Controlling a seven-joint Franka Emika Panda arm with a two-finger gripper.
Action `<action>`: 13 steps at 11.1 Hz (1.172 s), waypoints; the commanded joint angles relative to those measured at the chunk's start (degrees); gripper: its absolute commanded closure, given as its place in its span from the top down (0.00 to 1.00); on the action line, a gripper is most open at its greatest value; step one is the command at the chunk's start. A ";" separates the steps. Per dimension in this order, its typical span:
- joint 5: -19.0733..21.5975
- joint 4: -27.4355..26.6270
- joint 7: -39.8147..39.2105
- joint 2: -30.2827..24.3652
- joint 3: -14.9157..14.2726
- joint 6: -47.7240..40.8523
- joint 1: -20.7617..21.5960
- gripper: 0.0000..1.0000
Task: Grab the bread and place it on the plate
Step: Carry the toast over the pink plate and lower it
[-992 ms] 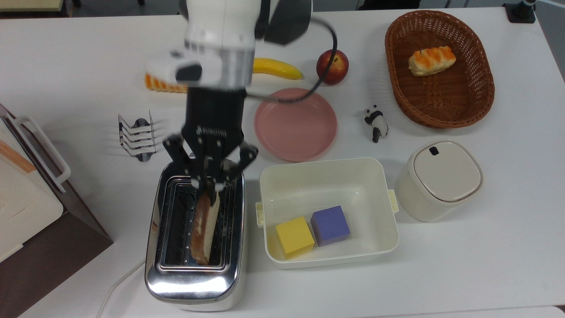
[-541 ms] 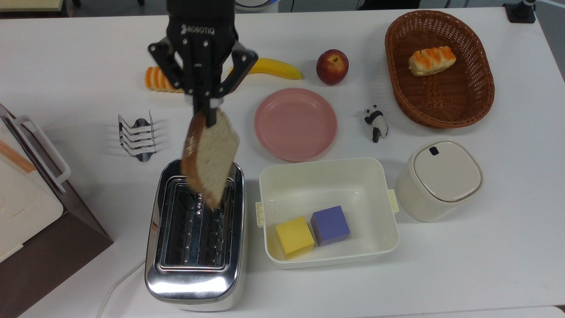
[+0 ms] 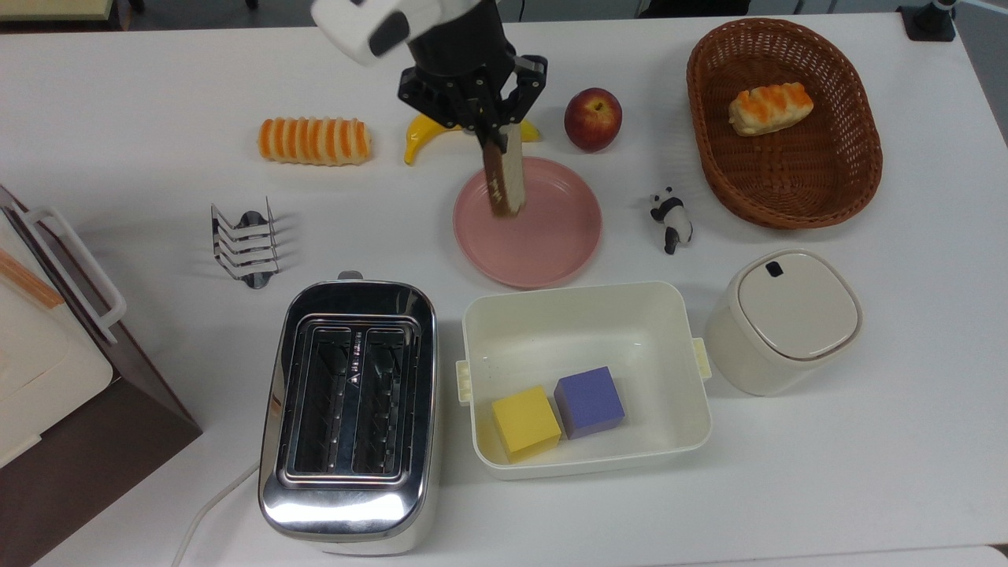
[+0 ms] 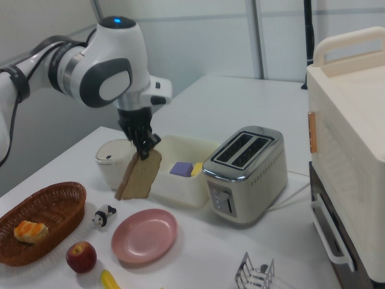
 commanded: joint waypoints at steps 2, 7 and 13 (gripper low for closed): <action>5.08 -5.80 -1.91 2.68 -0.45 -2.09 1.04 0.00; 6.24 -6.14 -0.32 9.36 -0.27 -1.04 2.43 0.16; -5.40 -8.17 1.79 8.51 -0.80 3.01 3.15 1.00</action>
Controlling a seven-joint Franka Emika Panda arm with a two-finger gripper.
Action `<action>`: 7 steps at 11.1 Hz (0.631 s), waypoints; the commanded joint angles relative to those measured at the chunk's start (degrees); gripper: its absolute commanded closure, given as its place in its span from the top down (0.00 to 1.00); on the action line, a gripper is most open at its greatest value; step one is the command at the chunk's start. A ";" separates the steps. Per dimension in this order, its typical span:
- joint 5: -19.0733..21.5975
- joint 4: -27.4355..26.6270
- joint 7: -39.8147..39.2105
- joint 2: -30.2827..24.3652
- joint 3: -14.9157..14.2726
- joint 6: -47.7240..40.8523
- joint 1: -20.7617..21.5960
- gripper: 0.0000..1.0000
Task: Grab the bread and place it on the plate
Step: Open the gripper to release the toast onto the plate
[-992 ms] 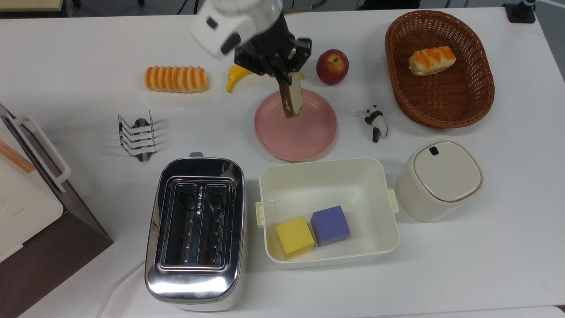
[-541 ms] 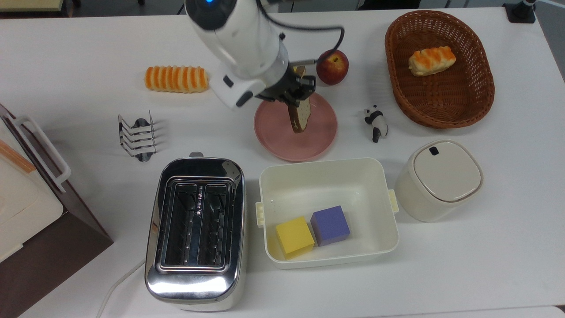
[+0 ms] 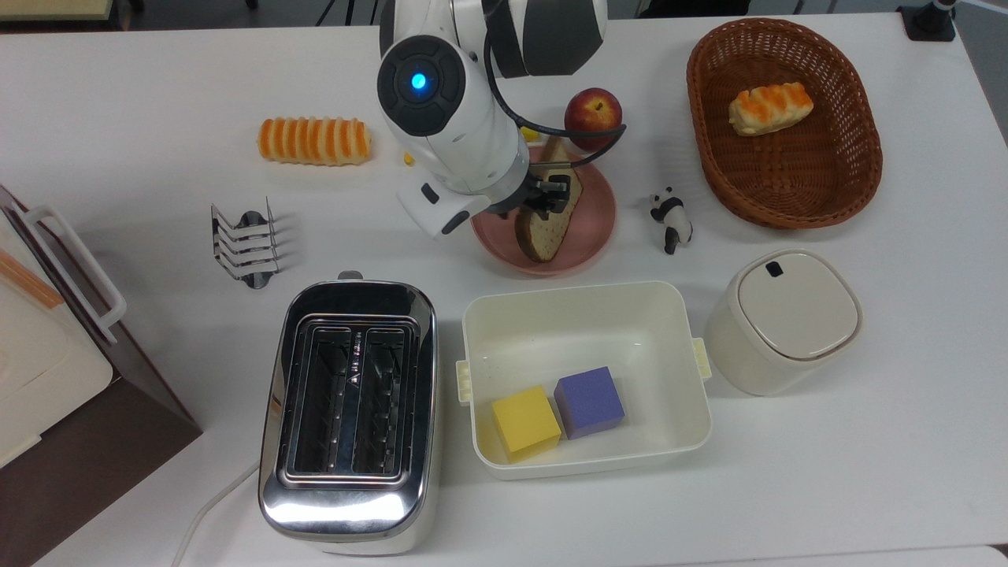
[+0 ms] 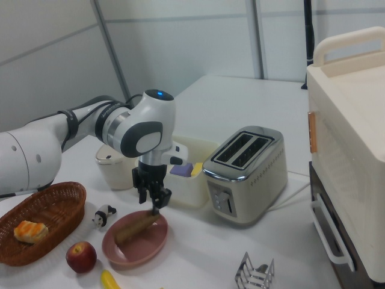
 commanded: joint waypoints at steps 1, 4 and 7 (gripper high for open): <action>-12.00 -1.65 0.89 -4.73 -0.81 1.32 0.50 1.00; -17.30 -0.59 0.45 -8.87 -1.07 0.88 -1.43 1.00; -19.60 -1.12 -6.04 -13.95 -0.90 0.62 -3.98 1.00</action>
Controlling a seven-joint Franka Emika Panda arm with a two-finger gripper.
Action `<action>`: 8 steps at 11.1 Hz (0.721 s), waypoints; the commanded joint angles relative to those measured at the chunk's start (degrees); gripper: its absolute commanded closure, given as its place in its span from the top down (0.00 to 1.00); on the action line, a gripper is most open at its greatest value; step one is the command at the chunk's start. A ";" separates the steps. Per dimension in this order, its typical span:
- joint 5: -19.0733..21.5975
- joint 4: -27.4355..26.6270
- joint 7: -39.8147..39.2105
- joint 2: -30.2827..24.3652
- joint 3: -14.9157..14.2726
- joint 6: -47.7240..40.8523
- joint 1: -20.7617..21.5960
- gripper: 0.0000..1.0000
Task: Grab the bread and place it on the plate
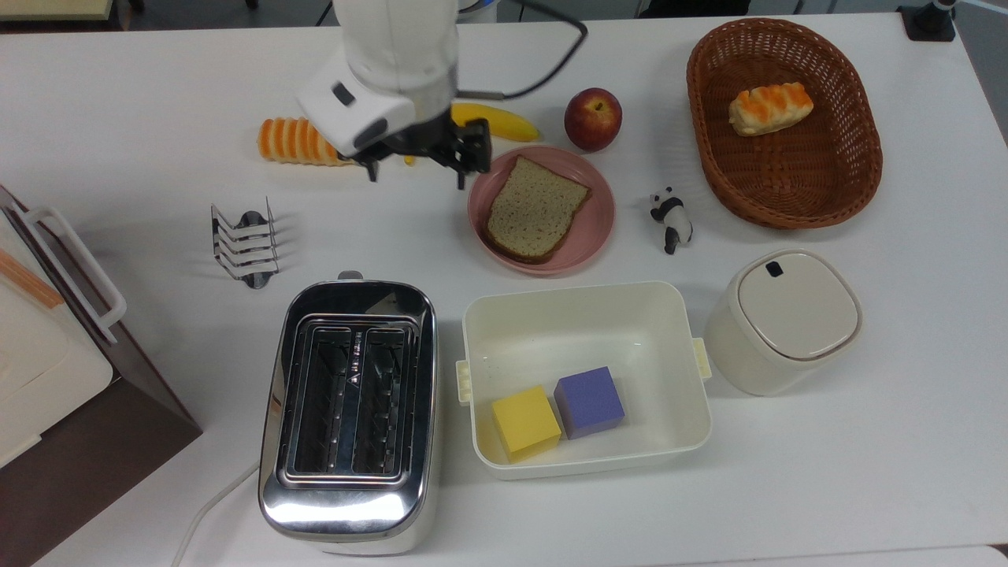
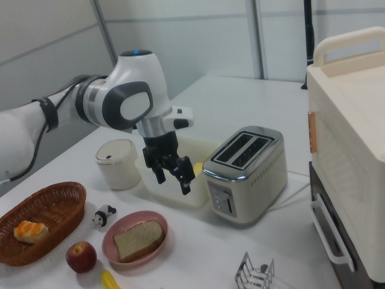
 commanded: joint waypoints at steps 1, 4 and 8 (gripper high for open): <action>-1.09 -2.61 -3.96 -7.36 0.06 -0.42 -2.58 1.00; -0.47 -4.98 -9.47 -12.64 0.86 -1.13 -5.76 1.00; 0.41 -4.72 -10.38 -12.21 0.86 -2.71 -6.38 1.00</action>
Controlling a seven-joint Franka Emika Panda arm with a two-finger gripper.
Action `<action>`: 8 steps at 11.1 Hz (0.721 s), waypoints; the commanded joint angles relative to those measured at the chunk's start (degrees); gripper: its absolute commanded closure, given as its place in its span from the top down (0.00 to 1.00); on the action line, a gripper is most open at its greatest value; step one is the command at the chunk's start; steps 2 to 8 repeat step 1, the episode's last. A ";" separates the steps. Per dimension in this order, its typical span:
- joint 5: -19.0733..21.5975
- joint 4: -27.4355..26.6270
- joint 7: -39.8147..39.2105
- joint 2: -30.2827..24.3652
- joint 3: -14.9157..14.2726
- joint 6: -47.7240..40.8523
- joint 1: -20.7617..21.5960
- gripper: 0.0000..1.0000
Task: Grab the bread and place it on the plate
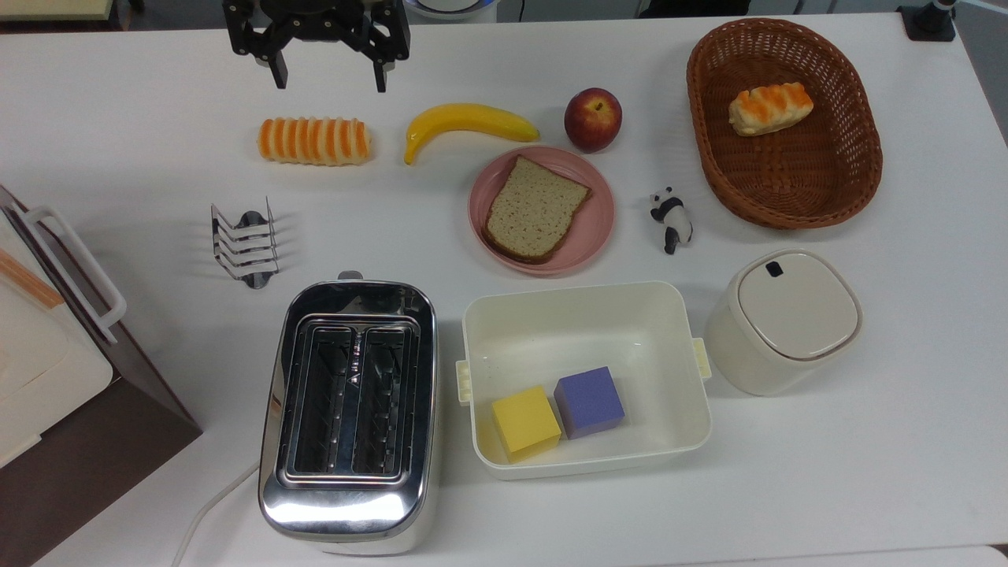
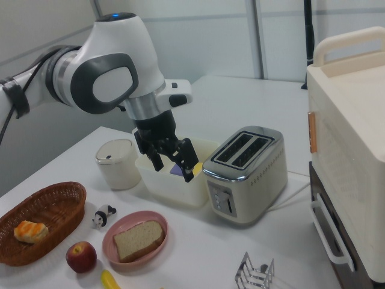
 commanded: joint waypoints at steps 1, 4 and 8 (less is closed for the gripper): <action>0.65 -2.20 -0.16 -0.98 0.66 -1.18 0.11 1.00; 0.65 -2.20 -0.16 -0.98 0.66 -1.18 0.11 1.00; 0.65 -2.20 -0.16 -0.98 0.66 -1.18 0.11 1.00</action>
